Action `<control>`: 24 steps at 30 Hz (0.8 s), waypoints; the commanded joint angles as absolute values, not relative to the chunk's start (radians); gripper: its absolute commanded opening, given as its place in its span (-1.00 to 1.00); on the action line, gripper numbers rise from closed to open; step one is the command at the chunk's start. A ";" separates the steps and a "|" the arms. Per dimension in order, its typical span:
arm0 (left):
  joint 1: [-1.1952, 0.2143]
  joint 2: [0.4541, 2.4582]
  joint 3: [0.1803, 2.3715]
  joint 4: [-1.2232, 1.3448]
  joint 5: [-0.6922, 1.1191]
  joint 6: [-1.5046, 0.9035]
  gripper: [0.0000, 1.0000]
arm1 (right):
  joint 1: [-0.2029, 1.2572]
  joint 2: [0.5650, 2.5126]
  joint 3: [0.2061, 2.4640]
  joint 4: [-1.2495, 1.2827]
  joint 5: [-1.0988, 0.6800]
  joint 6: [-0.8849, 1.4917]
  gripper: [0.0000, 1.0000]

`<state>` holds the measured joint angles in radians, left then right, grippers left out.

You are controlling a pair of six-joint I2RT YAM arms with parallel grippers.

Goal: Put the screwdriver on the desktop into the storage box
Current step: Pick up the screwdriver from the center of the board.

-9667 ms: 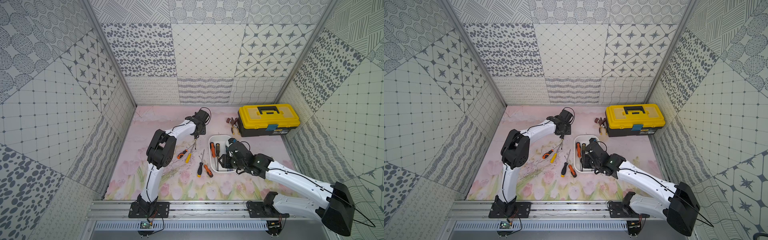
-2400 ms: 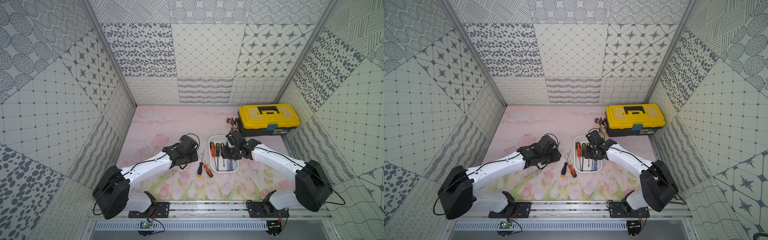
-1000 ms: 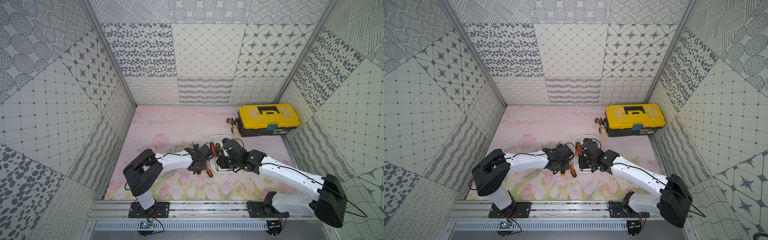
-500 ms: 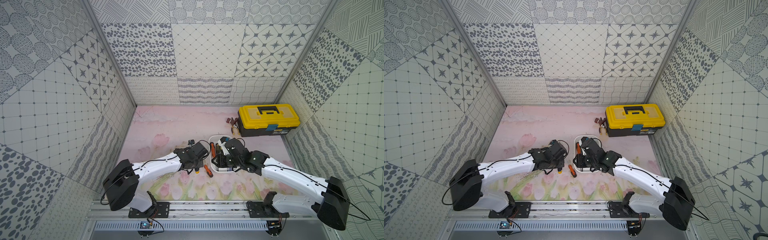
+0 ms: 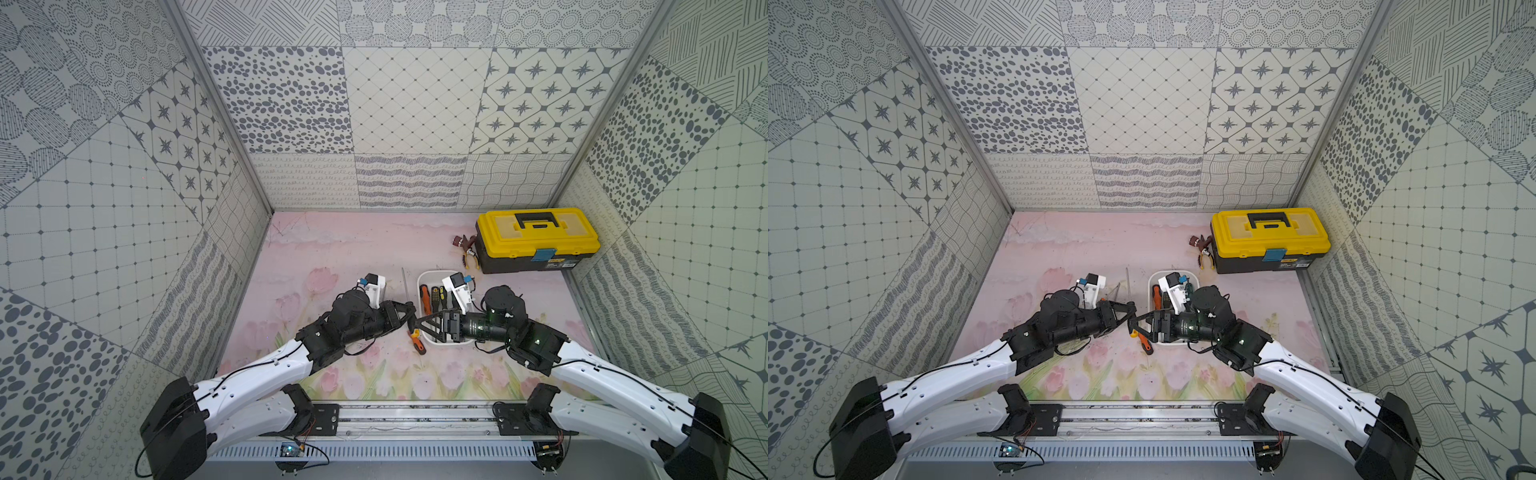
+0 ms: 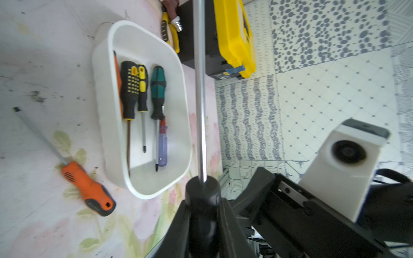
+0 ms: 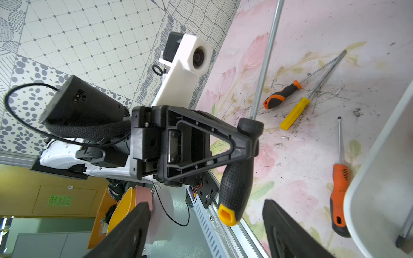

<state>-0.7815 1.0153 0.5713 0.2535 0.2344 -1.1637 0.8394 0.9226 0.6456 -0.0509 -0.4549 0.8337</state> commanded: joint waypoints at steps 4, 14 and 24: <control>-0.774 0.980 0.526 0.764 0.410 -1.308 -1.00 | 0.831 0.931 0.613 0.078 -0.500 0.871 0.52; -0.779 0.987 0.519 0.800 0.435 -1.307 -1.00 | 0.831 0.950 0.615 0.145 -0.537 0.896 -0.54; -0.781 0.927 0.670 0.139 0.222 -1.080 0.36 | 0.931 1.008 0.802 -0.312 -0.184 0.716 -1.00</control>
